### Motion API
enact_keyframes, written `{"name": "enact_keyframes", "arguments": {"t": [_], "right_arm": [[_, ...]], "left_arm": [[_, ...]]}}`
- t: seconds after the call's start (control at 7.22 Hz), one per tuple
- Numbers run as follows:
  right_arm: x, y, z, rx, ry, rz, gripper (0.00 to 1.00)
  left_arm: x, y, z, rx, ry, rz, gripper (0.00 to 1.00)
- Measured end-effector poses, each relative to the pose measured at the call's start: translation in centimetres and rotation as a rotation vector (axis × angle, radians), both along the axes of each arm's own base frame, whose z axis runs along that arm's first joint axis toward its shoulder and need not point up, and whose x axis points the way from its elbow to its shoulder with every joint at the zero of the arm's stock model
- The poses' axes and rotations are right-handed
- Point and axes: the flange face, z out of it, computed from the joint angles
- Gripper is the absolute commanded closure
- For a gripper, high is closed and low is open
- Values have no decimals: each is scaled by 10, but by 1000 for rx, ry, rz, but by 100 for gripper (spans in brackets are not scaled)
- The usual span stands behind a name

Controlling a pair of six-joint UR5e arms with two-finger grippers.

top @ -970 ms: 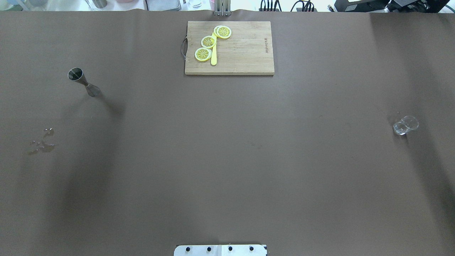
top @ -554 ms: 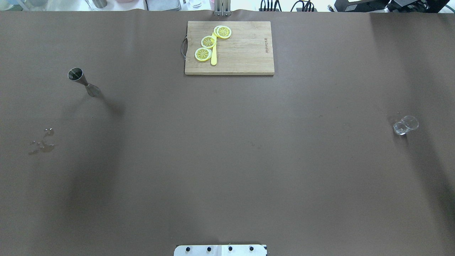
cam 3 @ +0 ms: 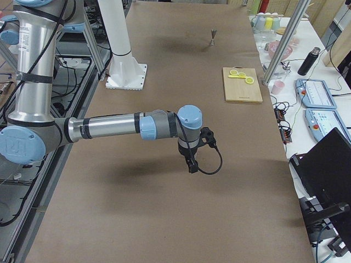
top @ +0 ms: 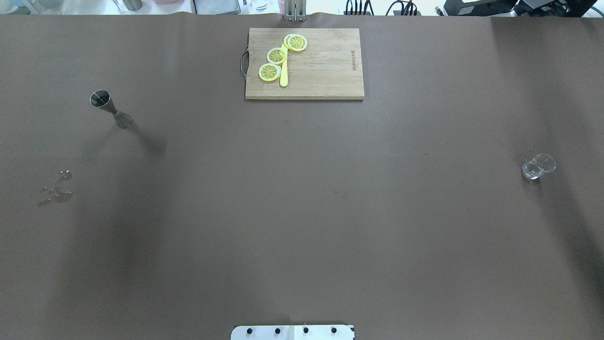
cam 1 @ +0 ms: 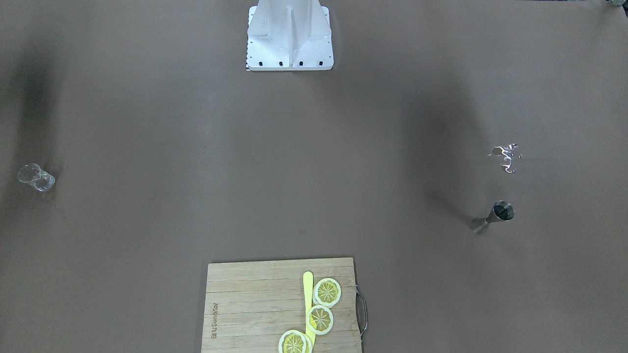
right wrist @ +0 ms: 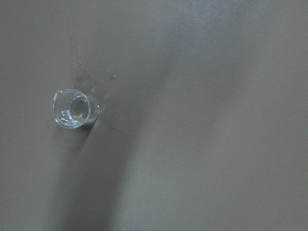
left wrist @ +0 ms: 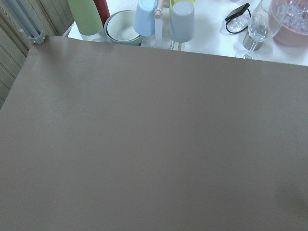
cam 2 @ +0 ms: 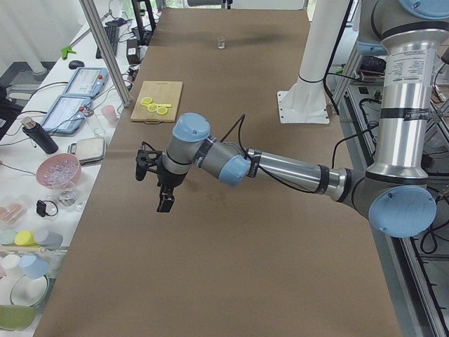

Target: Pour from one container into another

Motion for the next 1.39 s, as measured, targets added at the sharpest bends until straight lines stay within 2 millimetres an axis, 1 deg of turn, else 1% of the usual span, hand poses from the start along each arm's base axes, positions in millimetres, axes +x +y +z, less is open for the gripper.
{"name": "enact_keyframes", "arguments": {"t": [0.28, 0.42, 0.55, 0.69, 0.83, 0.97, 1.11, 1.39], "right_arm": [[-25, -5, -3, 44, -1, -81, 0], [-38, -8, -5, 85, -7, -111, 0], [-52, -10, 1, 127, -17, -137, 0], [-67, -11, 14, 166, -34, -166, 0], [-76, -9, 26, 205, -68, -184, 0], [-79, -3, 32, 242, -106, -190, 0], [-81, 3, 40, 274, -129, -192, 0], [-83, 20, 69, 353, -202, -173, 0]], "left_arm": [[25, -4, -14, 45, -24, -89, 3], [43, -7, -19, 62, -18, -136, 3], [65, -8, -24, 77, -15, -181, 3], [89, -9, -28, 92, -22, -228, 3], [120, -7, -38, 106, -20, -291, 3], [151, -3, -47, 125, -17, -352, 3], [177, 2, -52, 158, -39, -404, 3], [214, 10, -59, 232, -93, -480, 3]]}}
